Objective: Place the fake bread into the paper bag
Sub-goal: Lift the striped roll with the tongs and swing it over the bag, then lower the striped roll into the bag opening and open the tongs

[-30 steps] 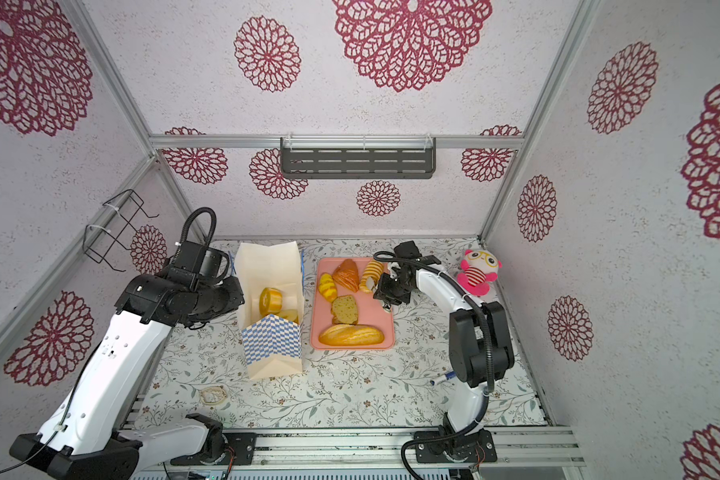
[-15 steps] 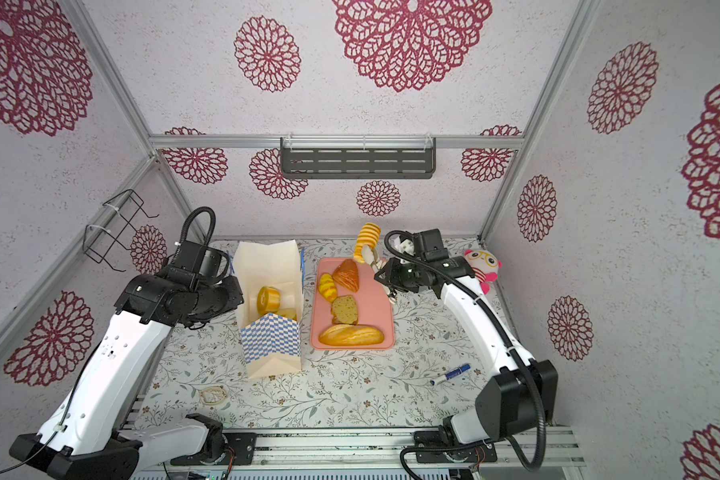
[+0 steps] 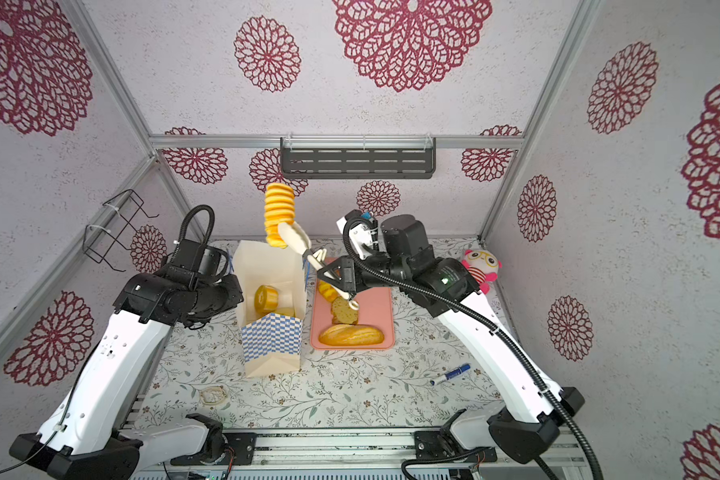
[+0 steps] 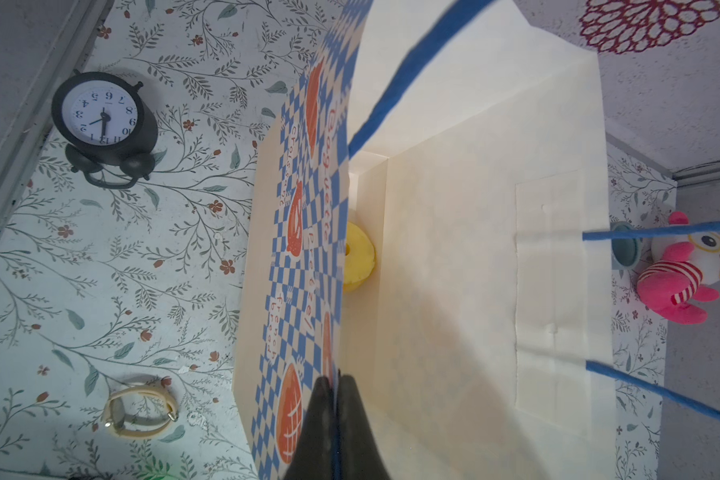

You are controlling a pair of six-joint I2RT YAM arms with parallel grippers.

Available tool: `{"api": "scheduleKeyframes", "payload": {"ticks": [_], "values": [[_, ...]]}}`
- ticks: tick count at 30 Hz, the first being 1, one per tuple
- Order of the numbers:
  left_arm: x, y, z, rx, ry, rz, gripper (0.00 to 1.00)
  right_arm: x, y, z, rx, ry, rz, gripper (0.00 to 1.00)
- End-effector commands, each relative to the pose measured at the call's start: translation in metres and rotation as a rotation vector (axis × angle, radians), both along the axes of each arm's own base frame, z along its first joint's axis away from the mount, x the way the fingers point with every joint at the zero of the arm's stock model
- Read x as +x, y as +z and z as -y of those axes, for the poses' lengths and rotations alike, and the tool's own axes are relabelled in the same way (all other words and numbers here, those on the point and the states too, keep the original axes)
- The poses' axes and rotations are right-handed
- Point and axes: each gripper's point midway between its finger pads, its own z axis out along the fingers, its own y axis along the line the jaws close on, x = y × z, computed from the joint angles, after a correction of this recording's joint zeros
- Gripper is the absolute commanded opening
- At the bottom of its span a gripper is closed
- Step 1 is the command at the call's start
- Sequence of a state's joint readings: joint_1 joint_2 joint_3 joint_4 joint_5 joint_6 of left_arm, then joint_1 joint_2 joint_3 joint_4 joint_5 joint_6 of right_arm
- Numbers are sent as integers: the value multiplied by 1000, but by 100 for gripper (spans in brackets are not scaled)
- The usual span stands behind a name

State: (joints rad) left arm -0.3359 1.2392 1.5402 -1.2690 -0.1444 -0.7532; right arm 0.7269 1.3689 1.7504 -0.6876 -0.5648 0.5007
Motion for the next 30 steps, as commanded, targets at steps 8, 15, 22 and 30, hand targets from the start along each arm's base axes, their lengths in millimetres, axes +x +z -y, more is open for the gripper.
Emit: {"api": "scheduleKeyframes", "payload": {"ticks": [8, 15, 22, 30], "values": [[9, 18, 2, -30, 23, 77, 0, -17, -31, -22, -78, 33, -64, 0], [9, 17, 3, -39, 23, 77, 0, -15, -45, -28, -102, 43, -88, 24], [8, 17, 3, -42, 24, 79, 0, -16, -46, -29, -109, 52, -90, 38], [3, 17, 1, -41, 29, 80, 0, -16, -42, -27, -101, 47, -81, 39]]}}
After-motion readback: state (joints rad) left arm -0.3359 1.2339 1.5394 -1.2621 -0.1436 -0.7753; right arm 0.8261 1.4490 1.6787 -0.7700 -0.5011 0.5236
